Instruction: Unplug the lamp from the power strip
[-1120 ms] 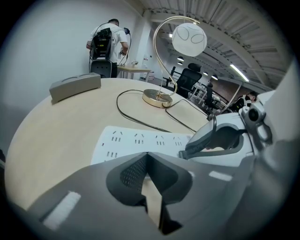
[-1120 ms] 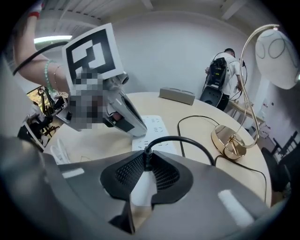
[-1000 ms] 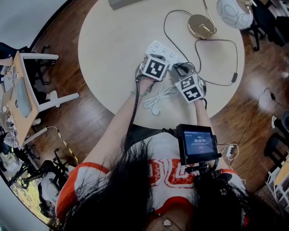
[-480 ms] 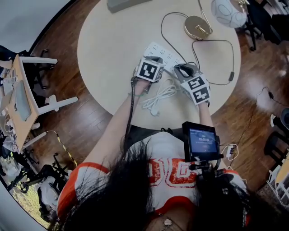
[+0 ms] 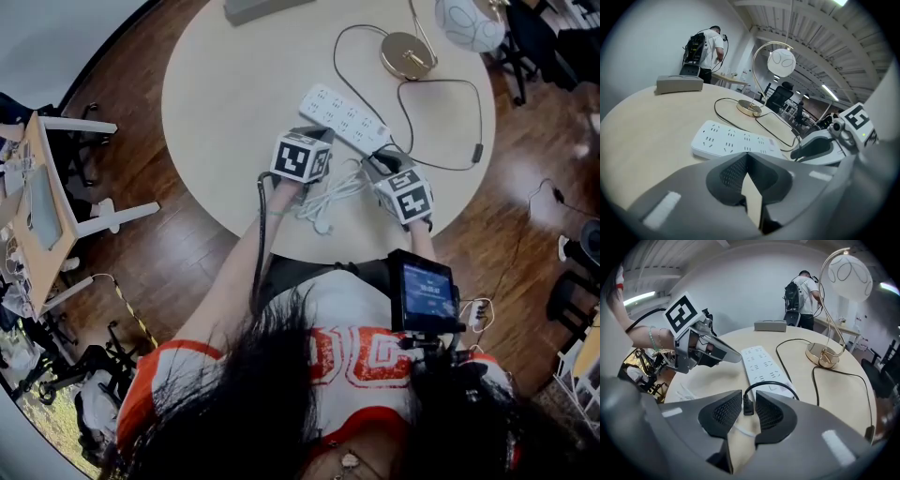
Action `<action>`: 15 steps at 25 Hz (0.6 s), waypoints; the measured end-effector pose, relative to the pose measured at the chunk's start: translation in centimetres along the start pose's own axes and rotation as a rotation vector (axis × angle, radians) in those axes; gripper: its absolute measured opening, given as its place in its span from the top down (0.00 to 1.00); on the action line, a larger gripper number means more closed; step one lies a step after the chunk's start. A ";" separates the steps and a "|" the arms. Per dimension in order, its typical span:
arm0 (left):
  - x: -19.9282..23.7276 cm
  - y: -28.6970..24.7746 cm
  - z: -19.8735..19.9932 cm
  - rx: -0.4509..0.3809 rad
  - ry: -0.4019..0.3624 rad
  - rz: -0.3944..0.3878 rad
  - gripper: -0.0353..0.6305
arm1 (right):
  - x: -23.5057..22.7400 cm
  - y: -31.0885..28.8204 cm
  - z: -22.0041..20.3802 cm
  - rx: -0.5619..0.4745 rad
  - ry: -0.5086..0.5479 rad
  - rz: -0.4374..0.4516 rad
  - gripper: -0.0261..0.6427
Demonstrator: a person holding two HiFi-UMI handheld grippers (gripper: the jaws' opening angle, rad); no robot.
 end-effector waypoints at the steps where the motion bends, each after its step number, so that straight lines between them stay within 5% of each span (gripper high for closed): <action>1: -0.2 0.2 -0.1 -0.006 -0.002 -0.008 0.95 | 0.1 0.0 -0.1 0.002 -0.006 0.001 0.83; 8: -1.5 2.5 0.2 -0.088 -0.007 -0.039 0.95 | 0.4 2.0 -1.9 0.012 -0.045 -0.039 0.81; 15: -3.8 5.1 0.8 -0.180 0.016 -0.106 0.95 | 0.7 5.7 1.1 -0.211 -0.129 -0.150 0.96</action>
Point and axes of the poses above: the fingertips, and each gripper's own axes: y backward along the fingers, x to its left, z out of its top, the point moved 1 cm from there along y, backward along the fingers, and after that the axes turned 2 degrees about -z, right-handed, at the moved point
